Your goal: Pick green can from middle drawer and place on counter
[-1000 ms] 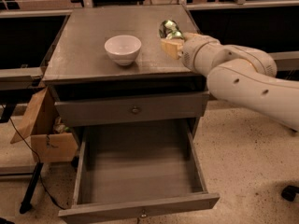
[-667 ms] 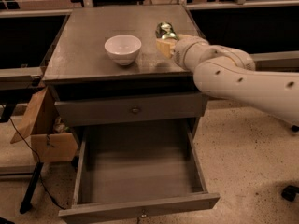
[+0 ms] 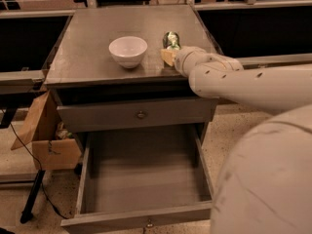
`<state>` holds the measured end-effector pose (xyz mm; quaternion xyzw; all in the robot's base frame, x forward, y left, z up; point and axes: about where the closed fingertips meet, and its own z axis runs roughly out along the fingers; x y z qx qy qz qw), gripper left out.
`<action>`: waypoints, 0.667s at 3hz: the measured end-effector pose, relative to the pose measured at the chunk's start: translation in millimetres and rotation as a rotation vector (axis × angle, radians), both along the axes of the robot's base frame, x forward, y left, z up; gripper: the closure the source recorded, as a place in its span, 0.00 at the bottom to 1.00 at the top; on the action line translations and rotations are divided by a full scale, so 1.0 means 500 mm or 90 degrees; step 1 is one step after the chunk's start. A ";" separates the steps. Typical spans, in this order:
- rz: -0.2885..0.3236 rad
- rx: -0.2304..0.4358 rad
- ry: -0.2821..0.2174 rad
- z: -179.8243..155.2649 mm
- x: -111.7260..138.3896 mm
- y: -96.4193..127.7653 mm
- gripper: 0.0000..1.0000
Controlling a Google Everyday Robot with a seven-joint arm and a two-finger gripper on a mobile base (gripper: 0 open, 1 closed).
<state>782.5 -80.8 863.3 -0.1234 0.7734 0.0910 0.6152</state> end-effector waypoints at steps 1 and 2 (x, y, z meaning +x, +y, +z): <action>-0.027 0.005 0.012 -0.027 0.018 -0.012 0.37; -0.027 0.005 0.012 -0.022 0.018 -0.012 0.16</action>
Offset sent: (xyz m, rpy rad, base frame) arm 0.0096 -0.0166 -0.0358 0.0223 0.0411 -0.1372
